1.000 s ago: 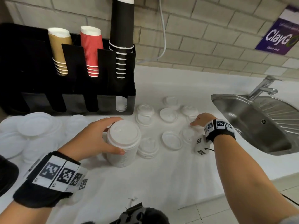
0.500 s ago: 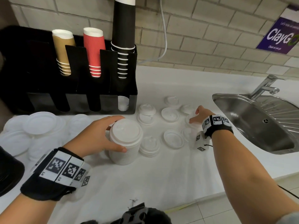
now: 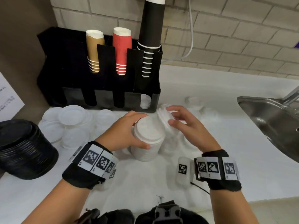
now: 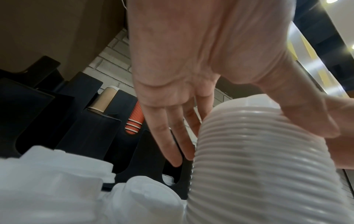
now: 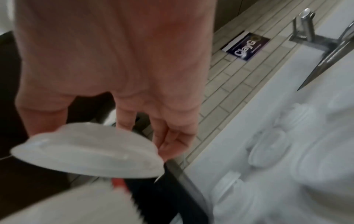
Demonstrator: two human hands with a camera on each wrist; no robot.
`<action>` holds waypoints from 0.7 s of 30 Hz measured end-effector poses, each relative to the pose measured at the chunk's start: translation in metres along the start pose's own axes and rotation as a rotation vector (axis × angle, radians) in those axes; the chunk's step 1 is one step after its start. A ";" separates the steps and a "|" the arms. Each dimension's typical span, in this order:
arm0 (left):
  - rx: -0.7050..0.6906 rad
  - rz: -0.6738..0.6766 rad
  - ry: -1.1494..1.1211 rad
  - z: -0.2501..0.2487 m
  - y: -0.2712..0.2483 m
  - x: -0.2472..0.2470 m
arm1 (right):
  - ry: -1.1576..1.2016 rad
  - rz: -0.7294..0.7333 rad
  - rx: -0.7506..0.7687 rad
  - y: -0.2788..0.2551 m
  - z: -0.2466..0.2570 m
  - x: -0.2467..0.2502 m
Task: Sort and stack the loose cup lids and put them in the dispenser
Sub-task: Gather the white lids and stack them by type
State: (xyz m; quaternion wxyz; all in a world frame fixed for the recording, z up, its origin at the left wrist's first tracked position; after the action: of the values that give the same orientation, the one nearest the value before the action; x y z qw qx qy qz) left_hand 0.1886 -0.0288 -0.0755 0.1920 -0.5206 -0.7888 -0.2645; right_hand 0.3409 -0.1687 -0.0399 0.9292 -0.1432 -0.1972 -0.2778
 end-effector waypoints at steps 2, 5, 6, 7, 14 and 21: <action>0.011 -0.013 0.001 0.001 -0.001 0.000 | -0.039 -0.023 0.088 -0.007 0.000 -0.018; 0.036 -0.030 -0.031 0.003 -0.003 -0.001 | -0.086 -0.046 0.149 -0.011 0.000 -0.030; 0.042 -0.034 -0.031 0.003 -0.003 -0.001 | -0.113 -0.044 0.168 -0.011 0.001 -0.033; 0.047 -0.036 -0.028 0.004 -0.004 -0.001 | -0.149 -0.042 0.183 -0.011 0.002 -0.036; 0.061 -0.048 -0.045 0.003 -0.004 -0.002 | -0.309 -0.027 0.192 -0.005 0.013 -0.047; 0.065 -0.065 -0.059 0.002 -0.005 -0.003 | -0.444 -0.025 0.206 -0.004 0.022 -0.054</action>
State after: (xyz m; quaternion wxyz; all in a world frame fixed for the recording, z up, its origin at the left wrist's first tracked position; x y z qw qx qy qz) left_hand 0.1849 -0.0308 -0.0800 0.1769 -0.4959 -0.8186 -0.2296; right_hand 0.2913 -0.1386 -0.0442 0.8692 -0.1029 -0.4255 -0.2297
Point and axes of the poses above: each hand's wrist, its own y-axis towards the middle knuckle, its own x-axis out of the back of the hand, z = x × y, the point moved 5 cm from there along y, towards the middle knuckle, and after that the axes turned 15 degrees about -x, right-handed, at the moved point
